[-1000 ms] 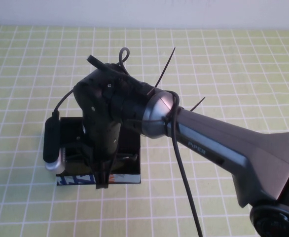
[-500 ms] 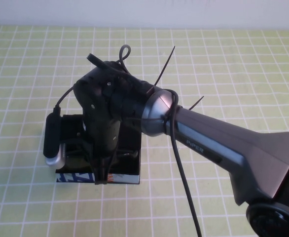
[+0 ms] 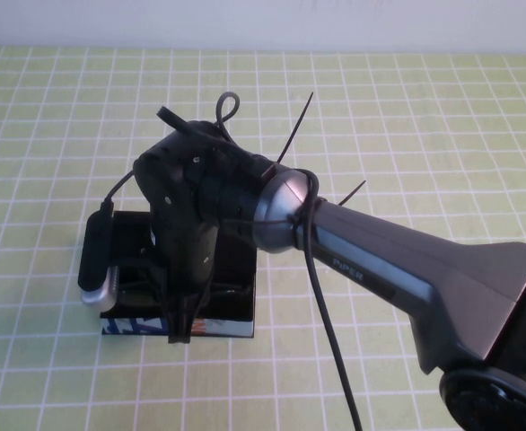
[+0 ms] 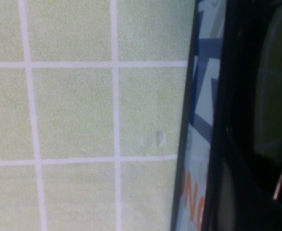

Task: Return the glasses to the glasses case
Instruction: Place the glasses in the glasses case

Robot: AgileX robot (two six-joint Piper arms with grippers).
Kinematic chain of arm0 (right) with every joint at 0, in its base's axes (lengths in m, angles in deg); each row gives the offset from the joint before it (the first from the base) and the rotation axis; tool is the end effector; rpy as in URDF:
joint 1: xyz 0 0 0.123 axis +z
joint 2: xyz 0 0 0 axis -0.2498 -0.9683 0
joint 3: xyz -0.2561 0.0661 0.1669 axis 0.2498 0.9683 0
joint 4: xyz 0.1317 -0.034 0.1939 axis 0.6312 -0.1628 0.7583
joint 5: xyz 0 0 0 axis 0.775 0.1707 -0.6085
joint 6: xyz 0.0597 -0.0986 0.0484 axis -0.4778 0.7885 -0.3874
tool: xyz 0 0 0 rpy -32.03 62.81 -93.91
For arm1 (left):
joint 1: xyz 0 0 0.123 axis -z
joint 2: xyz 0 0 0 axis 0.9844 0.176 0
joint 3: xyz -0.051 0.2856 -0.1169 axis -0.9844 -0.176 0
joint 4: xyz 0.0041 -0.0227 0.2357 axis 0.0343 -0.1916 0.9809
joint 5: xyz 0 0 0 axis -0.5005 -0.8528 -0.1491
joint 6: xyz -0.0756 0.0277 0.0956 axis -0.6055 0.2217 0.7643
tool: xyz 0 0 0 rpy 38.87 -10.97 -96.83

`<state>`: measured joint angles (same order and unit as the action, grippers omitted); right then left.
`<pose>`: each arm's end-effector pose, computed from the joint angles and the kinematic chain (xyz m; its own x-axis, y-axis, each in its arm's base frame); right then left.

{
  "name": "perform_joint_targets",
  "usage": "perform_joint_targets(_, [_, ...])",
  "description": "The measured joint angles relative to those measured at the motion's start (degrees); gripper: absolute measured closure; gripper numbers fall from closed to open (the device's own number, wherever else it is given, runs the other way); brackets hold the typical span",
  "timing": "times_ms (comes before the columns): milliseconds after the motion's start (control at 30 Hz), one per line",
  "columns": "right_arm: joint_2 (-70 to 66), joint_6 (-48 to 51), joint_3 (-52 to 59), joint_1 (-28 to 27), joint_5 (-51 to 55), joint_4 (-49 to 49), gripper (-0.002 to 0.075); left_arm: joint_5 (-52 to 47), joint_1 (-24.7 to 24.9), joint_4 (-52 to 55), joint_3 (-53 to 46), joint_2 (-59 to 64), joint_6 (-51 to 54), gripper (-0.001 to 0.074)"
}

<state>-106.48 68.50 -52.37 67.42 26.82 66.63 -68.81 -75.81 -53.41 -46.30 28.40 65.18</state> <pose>0.3073 0.3991 0.2119 0.1177 -0.9800 -0.1602 -0.9758 -0.0843 -0.2017 0.0411 -0.0056 0.1593 -0.3046 0.0663 -0.9502 0.1056 0.9938 0.0354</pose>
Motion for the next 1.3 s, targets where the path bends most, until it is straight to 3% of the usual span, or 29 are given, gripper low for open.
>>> perform_joint_targets(333, [0.0,-0.45,0.0,0.0,0.0,0.45,0.0659,0.0,0.0,0.0,0.0,0.0,0.0,0.0737])
perform_joint_targets(633, [0.0,-0.67,0.0,0.0,0.0,0.12,0.0489,0.0,0.0,0.0,0.0,0.0,0.0,0.0737])
perform_joint_targets(967, [3.63,-2.54,0.0,-1.0,0.0,-2.48,0.046,0.0,0.0,0.0,0.0,0.0,0.0,0.0737])
perform_joint_targets(1133, [8.15,-9.63,0.0,-3.06,0.08,-5.24,0.0517,0.0,0.0,0.0,0.0,0.0,0.0,0.0737])
perform_joint_targets(1300, [11.32,-11.0,0.0,-6.38,0.33,-4.72,0.0662,0.0,0.0,0.0,0.0,0.0,0.0,0.0737])
